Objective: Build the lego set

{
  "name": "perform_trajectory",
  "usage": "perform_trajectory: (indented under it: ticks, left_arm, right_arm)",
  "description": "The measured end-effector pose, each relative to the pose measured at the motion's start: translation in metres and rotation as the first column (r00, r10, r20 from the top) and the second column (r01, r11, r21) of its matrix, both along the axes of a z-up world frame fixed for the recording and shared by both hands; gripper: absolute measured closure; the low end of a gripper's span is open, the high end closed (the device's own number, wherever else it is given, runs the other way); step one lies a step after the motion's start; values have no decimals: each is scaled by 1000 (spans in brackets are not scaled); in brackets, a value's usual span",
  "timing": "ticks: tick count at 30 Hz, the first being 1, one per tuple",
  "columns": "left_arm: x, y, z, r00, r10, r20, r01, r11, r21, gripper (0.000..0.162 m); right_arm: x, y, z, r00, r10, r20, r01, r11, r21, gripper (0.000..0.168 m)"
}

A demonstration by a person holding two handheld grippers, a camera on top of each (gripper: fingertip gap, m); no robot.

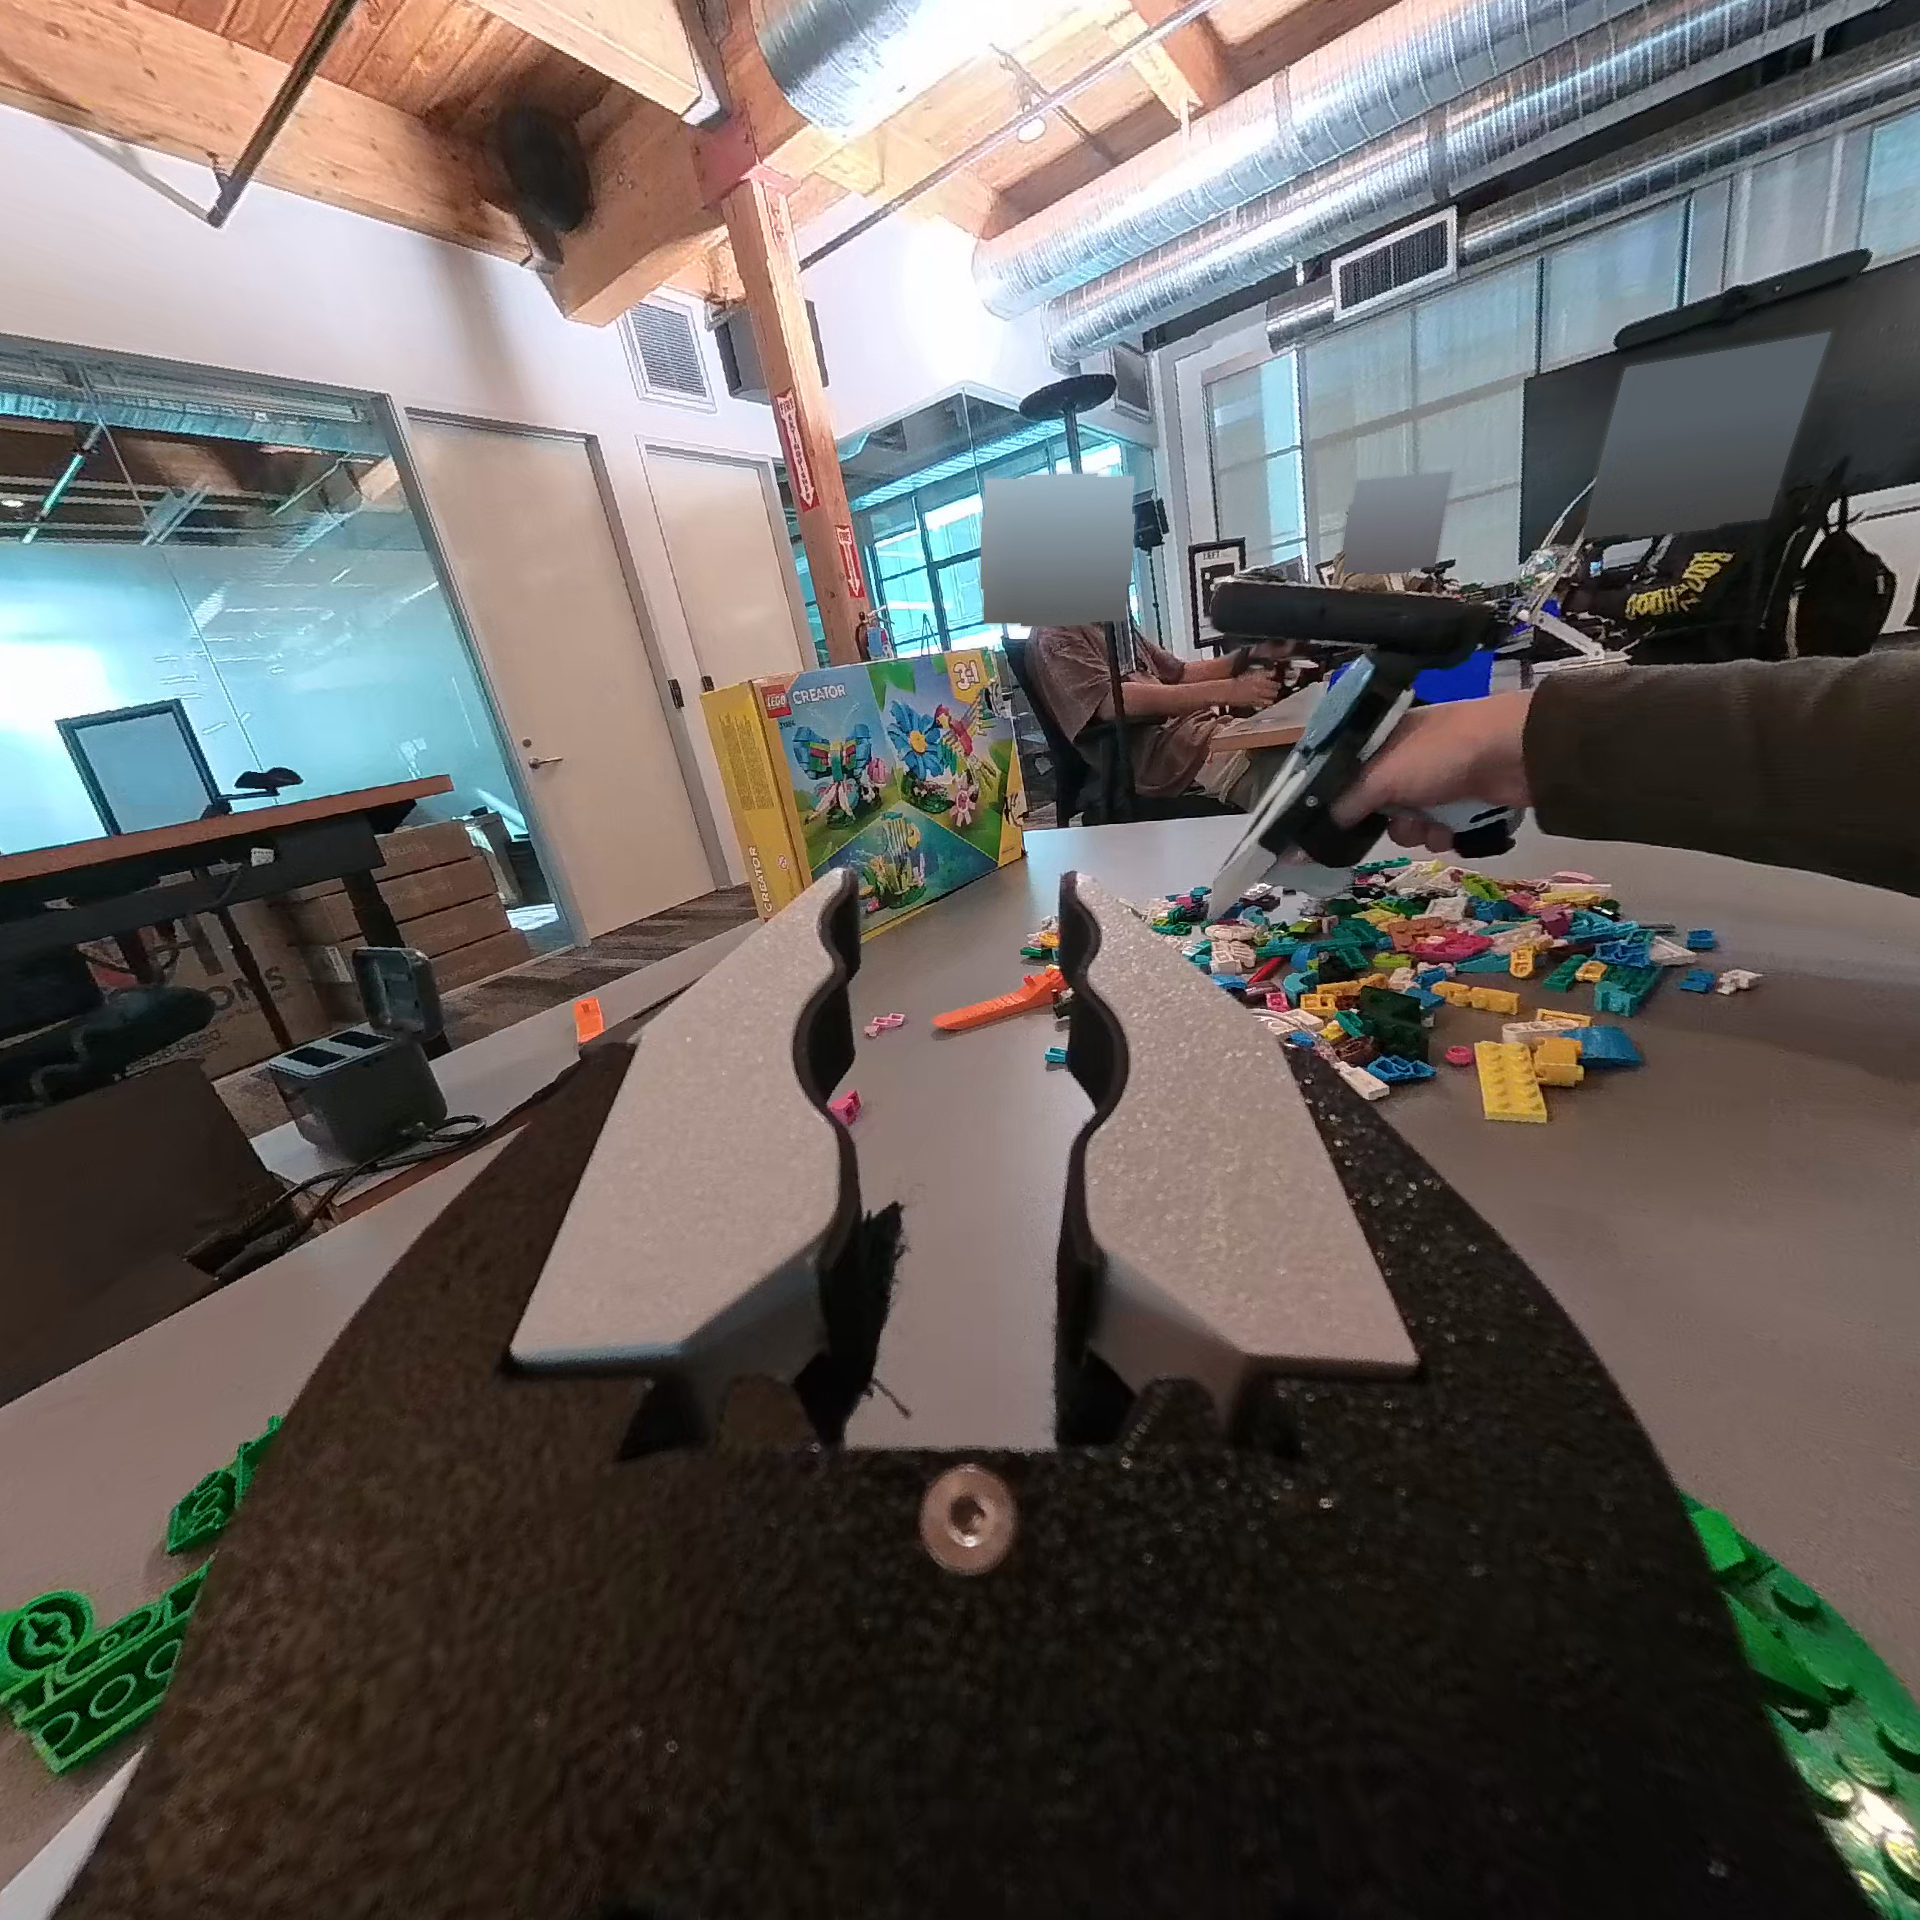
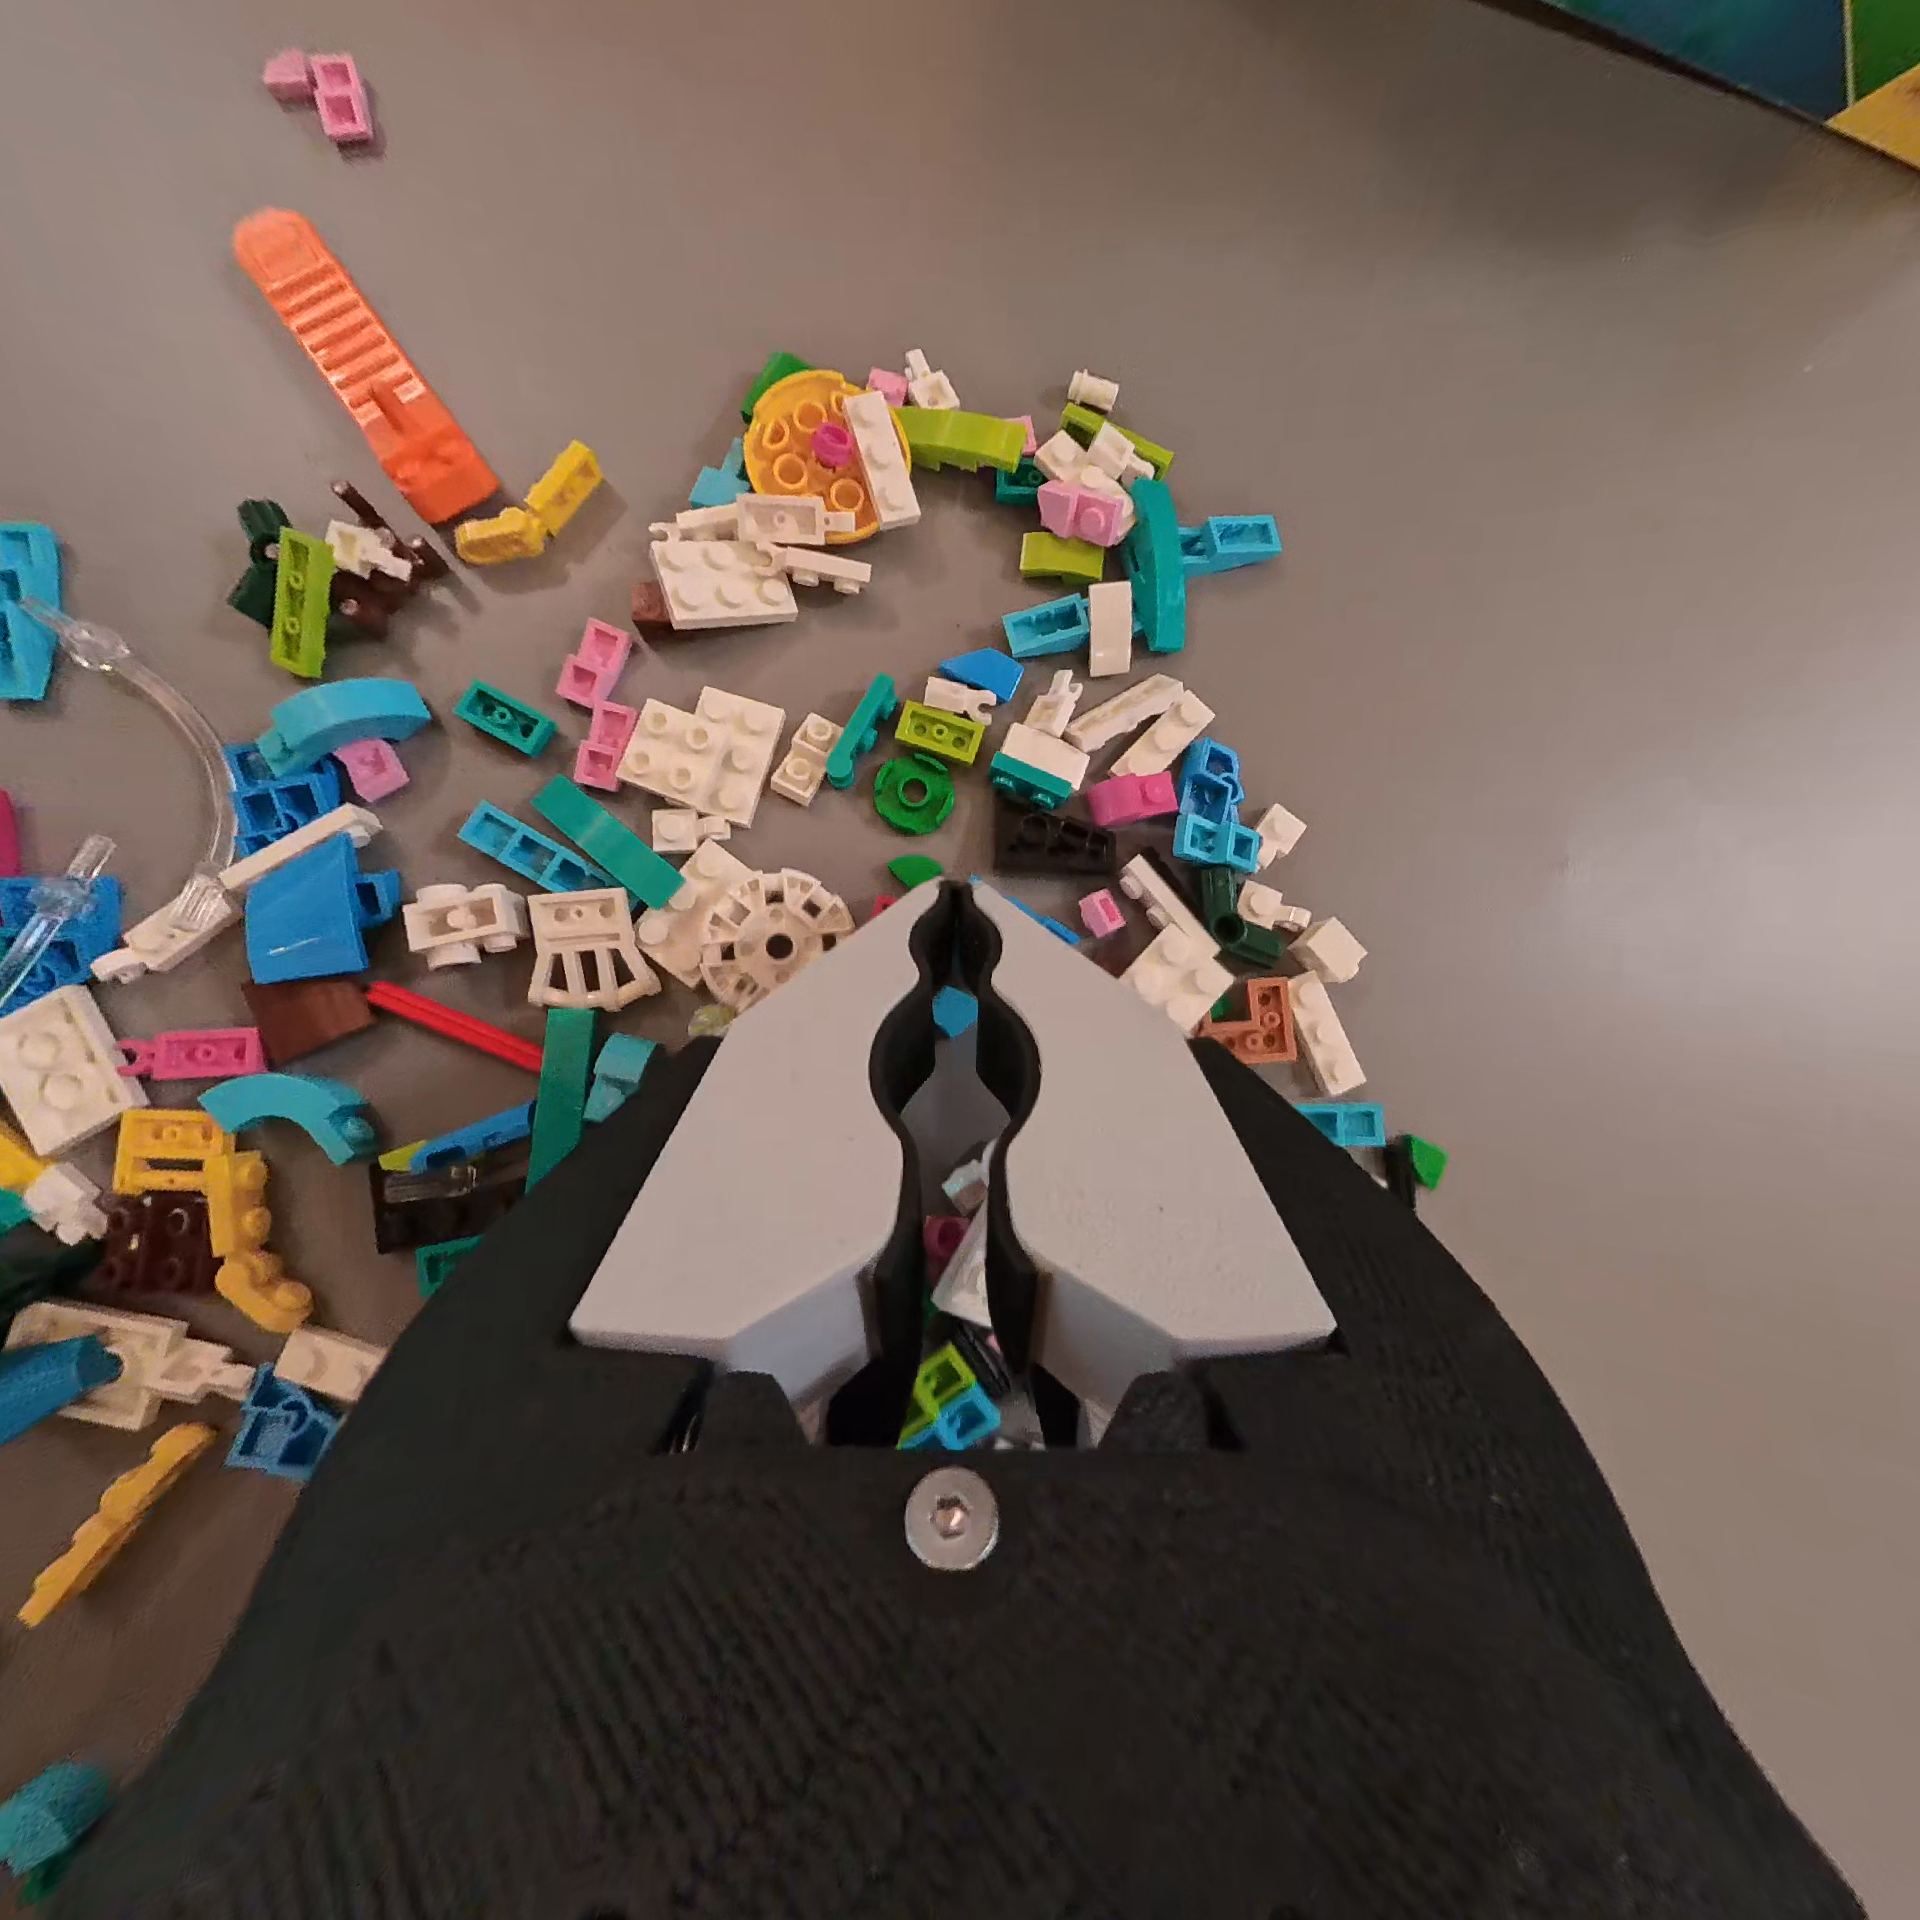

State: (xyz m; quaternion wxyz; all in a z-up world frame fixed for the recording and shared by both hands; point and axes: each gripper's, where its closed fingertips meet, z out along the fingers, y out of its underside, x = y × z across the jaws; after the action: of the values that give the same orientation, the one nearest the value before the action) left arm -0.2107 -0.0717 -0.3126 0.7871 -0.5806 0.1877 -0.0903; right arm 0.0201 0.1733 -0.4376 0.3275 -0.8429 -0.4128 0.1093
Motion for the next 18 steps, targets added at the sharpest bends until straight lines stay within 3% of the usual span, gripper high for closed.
perform_trajectory:
  ticks: [4, 7, 18]
  left_arm:
    - [0, 0, 0, 1000, -2, -1, 2, 1000, 0, 127]
    - [1, 0, 0, 1000, -3, -3, 3, 1000, -1, 126]
    - [1, 0, 0, 1000, -5, -2, 5, 1000, -1, 127]
  right_arm:
    - [6, -7, 0, 1000, 20, 16, -19, 999, -41, 168]
    - [0, -3, 9, 999, 4, -50, -5, 999, -32, 168]
    - [-20, 6, -2, 997, -5, -74, 0, 998, -60, 152]
